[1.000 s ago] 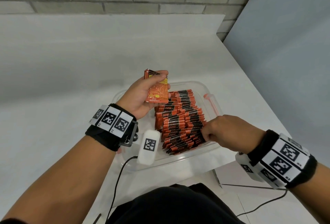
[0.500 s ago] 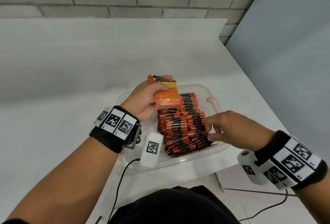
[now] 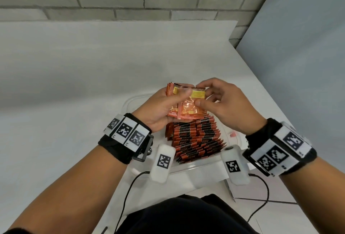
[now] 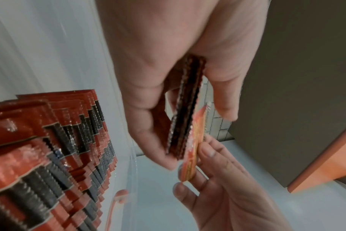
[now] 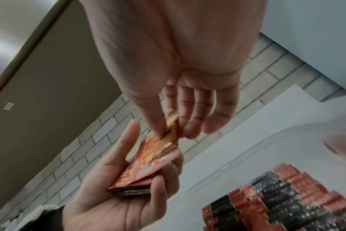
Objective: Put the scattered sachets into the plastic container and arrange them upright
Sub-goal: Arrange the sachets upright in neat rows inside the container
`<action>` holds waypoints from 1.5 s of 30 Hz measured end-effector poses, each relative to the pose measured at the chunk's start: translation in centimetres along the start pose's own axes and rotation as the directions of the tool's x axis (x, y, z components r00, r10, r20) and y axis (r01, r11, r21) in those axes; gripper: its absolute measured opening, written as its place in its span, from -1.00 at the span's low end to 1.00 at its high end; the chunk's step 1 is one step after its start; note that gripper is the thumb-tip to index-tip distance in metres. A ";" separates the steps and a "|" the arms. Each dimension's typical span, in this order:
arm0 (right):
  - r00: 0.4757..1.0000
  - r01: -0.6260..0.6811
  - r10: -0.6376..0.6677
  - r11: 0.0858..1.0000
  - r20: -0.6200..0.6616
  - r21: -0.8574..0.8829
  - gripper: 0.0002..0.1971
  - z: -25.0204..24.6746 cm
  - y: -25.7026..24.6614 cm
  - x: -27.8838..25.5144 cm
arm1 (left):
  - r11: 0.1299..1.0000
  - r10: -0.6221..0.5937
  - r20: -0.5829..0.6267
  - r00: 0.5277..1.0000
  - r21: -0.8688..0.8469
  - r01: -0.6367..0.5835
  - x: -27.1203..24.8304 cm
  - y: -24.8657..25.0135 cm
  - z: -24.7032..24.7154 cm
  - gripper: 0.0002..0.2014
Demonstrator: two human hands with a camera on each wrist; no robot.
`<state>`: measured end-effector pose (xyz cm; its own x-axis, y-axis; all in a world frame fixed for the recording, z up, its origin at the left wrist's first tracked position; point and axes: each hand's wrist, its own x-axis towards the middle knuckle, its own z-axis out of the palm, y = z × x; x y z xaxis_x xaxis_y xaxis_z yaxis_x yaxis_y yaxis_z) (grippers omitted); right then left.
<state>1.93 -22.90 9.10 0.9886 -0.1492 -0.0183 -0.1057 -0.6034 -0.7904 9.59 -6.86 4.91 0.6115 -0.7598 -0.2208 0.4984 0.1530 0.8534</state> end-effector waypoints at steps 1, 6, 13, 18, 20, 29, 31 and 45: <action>0.998 0.029 -0.028 1.000 -0.053 0.006 -0.75 0.0 -0.1 0.0 | 1.000 -0.007 -0.013 1.000 -0.005 0.006 0.0 0.1 0.0 -0.59; 0.933 0.258 -0.284 0.956 -0.219 -0.141 -0.83 0.1 -0.3 -0.4 | 0.987 0.014 -0.097 0.995 -0.158 -0.029 -0.1 0.2 -0.2 -0.55; 0.960 0.269 -0.281 0.917 0.002 -0.293 -0.63 1.0 0.5 -0.7 | 0.983 0.090 -0.102 0.991 -0.149 -0.105 -0.5 -0.2 -0.3 -0.64; 0.992 0.124 -0.128 0.975 -0.007 -0.184 -0.54 0.4 -0.3 -0.2 | 0.994 0.086 -0.070 0.994 -0.056 -0.090 -0.6 -0.5 -0.1 -0.58; 0.997 0.068 -0.064 0.994 0.039 -0.087 -0.56 0.2 -0.2 -0.3 | 0.995 0.073 -0.068 0.995 -0.061 -0.077 -0.6 -0.5 0.1 -0.64; 0.943 0.111 -0.036 0.971 0.330 -0.211 -0.87 -0.6 1.5 -4.3 | 0.985 0.047 -0.193 0.980 -0.154 -0.078 -0.9 0.1 -1.1 -0.60; 0.915 0.158 -0.044 0.954 0.401 -0.256 -0.86 0.0 1.9 -5.1 | 0.985 0.045 -0.192 0.980 -0.154 -0.075 -0.9 0.0 -1.2 -0.61; 0.857 0.259 0.041 0.828 0.514 -0.498 -0.80 2.1 1.6 -5.5 | 0.989 0.013 -0.180 0.984 -0.142 -0.040 -0.4 0.2 -1.1 -0.73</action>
<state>-3.47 -21.38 6.70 0.8978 0.2499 -0.3625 0.1153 -0.9280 -0.3542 10.13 -5.86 4.60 0.7187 -0.6317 -0.2907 0.5562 0.2714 0.7854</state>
